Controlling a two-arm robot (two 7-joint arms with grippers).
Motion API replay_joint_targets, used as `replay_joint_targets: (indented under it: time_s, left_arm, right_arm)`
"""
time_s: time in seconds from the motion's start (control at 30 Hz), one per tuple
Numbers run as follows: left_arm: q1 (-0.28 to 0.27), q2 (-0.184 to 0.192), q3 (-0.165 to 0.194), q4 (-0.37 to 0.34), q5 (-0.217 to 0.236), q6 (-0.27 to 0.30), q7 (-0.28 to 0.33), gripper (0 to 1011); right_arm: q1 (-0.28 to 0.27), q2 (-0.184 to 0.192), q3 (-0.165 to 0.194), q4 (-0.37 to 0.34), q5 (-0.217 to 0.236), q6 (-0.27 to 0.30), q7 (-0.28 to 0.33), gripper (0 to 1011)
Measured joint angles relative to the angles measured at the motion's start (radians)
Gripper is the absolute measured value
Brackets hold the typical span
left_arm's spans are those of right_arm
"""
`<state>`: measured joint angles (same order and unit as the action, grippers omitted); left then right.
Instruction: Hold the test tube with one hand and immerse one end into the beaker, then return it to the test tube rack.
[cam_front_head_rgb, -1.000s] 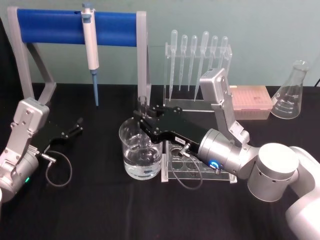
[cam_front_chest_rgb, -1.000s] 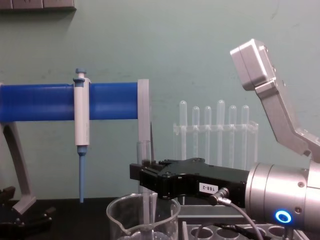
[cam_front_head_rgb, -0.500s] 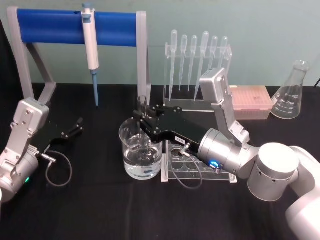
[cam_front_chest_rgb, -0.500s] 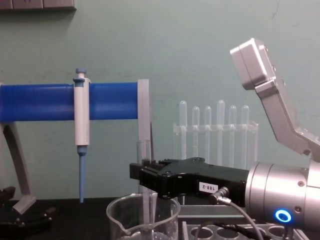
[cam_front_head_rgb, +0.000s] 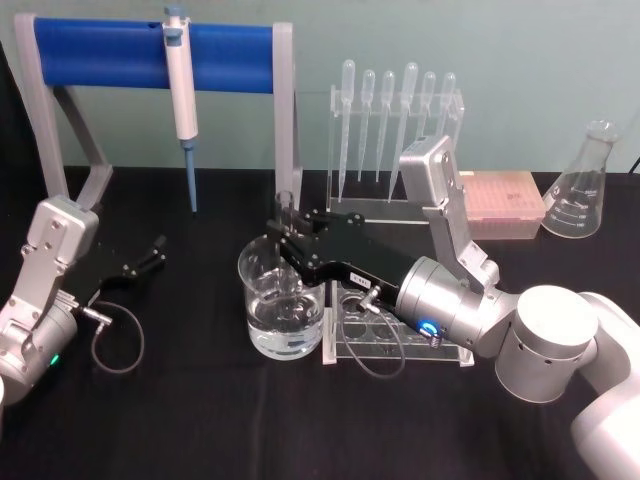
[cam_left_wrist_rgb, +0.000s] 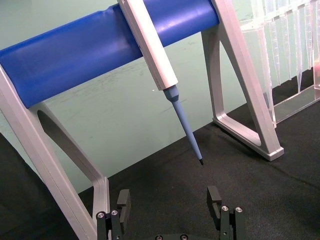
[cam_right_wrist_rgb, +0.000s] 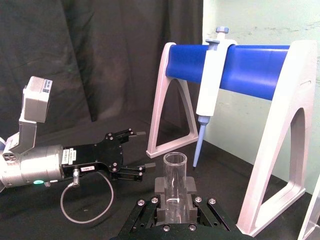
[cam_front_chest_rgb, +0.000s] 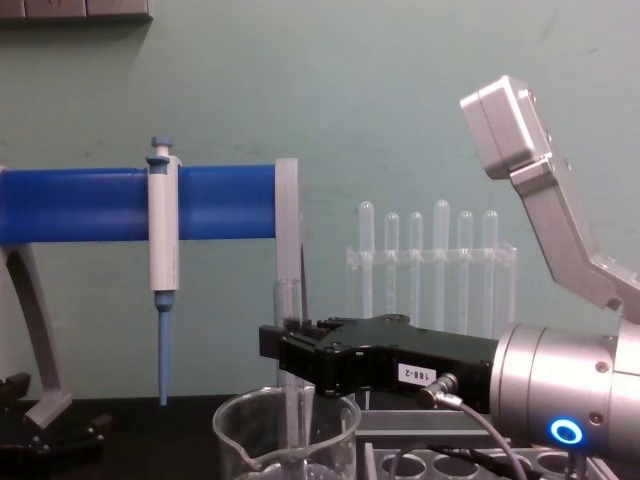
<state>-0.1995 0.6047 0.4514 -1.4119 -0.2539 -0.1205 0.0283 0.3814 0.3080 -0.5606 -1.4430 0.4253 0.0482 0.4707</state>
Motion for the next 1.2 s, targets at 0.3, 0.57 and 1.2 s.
replay_joint_targets:
  time_s: [0.3,0.57,1.2]
  left_arm:
    - [0.000,0.000,0.000,0.000,0.000,0.000,0.000,1000]
    - [0.000,0.000,0.000,0.000,0.000,0.000,0.000,1000]
    - [0.000,0.000,0.000,0.000,0.000,0.000,0.000,1000]
  right_arm:
    - [0.000,0.000,0.000,0.000,0.000,0.000,0.000,226]
    - [0.000,0.000,0.000,0.000,0.000,0.000,0.000,226]
    - [0.000,0.000,0.000,0.000,0.000,0.000,0.000,227]
